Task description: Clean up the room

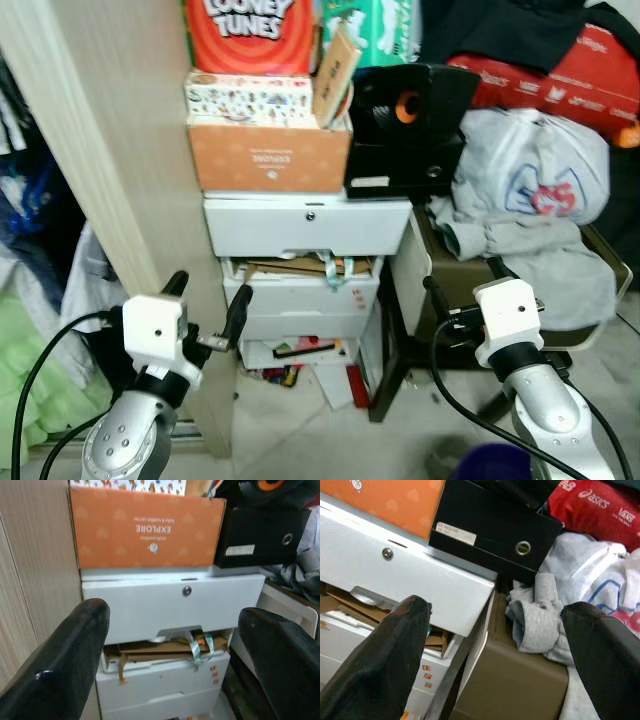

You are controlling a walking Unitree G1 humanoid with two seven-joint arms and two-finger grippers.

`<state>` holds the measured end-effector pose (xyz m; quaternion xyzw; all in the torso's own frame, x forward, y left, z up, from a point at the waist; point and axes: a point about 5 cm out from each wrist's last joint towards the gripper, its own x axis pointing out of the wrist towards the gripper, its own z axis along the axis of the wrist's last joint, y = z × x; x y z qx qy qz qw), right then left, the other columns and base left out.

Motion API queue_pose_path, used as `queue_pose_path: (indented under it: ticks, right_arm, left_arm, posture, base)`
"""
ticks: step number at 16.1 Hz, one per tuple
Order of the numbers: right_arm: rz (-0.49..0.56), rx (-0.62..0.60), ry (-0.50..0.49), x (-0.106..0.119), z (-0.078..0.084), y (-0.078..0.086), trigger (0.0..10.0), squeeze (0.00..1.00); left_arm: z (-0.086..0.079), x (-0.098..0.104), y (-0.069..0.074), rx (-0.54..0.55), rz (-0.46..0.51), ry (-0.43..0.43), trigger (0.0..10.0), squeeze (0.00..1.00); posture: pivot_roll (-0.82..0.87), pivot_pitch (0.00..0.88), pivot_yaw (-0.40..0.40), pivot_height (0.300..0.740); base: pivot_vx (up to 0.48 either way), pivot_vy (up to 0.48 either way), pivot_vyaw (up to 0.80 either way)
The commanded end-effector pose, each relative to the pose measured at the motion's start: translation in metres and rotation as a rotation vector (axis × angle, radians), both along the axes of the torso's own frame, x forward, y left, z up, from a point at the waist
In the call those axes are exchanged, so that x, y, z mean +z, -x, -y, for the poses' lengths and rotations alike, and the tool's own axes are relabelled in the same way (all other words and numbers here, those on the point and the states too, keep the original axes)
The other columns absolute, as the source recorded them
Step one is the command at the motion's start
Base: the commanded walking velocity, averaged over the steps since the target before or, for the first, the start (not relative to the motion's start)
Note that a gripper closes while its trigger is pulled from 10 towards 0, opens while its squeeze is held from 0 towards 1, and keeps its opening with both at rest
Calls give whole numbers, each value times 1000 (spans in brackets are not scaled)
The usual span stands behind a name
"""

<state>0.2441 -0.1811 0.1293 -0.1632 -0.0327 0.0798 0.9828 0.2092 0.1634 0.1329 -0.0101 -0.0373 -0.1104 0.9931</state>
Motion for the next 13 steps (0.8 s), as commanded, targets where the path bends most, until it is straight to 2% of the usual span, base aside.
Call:
queue_pose_path:
  ticks: [1,5,7,13]
  right_arm:
    - [10,14,-19,7,-5,4,10000,0]
    - [-81,17,-18,-9,0,35,10000,0]
    - [-101,35,-3,-13,1,41,10000,0]
    - [-113,28,-5,-15,4,36,10000,0]
  left_arm:
    - [-5,-3,3,13,-25,-10,10000,0]
    - [-31,-18,23,95,-108,-39,10000,0]
    - [-34,-22,26,103,-120,-45,10000,0]
    - [-30,-21,25,94,-116,-39,10000,0]
  posture:
    - [-62,25,-62,740]
    - [-51,31,-65,740]
    - [-49,30,-64,740]
    - [-45,25,-70,740]
  base:
    - [0,0,0]
    - [0,0,0]
    - [0,0,0]
    - [0,0,800]
